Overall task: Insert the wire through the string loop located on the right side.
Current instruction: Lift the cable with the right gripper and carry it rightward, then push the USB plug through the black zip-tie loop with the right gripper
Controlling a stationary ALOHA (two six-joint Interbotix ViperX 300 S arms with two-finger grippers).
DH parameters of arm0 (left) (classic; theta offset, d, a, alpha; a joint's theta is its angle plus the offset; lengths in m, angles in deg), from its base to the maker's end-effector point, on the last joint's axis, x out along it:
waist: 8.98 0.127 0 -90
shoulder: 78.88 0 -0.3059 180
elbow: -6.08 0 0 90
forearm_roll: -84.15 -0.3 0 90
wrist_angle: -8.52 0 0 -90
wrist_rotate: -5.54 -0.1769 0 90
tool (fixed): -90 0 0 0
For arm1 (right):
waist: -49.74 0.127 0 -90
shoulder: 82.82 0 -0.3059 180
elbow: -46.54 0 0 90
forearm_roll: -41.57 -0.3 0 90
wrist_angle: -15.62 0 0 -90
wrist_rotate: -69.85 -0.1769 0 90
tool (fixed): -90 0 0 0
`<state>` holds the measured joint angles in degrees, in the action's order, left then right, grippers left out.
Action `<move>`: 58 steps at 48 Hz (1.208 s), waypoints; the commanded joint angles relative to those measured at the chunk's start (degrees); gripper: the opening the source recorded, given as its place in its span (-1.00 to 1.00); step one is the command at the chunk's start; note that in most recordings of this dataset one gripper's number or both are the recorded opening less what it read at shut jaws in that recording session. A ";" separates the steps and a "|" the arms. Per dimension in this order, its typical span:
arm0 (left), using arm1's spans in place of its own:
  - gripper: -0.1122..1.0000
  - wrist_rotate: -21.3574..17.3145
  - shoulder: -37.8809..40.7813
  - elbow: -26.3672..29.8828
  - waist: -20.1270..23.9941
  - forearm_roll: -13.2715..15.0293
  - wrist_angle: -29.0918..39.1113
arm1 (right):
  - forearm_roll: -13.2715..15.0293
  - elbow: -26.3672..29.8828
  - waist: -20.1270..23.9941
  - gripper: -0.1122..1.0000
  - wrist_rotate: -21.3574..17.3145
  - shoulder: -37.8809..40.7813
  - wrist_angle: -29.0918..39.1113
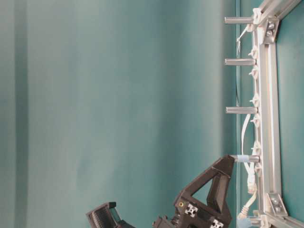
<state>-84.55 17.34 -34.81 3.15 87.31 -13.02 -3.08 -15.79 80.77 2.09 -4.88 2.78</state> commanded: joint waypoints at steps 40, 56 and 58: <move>0.34 0.44 -1.14 0.88 -0.26 -0.18 -0.26 | 7.65 -3.25 -16.79 -0.46 0.09 -9.84 6.86; 0.34 0.44 -1.14 0.79 -0.53 -0.09 -0.26 | 8.61 -2.29 -17.40 -0.46 0.09 -9.84 9.05; 0.34 0.44 -1.14 0.88 -0.53 -0.09 -0.26 | 8.61 -2.20 -17.40 -0.46 0.09 -9.84 9.05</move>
<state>-84.55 17.34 -34.81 2.79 87.31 -13.02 5.36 -19.13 63.46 2.17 -14.72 12.01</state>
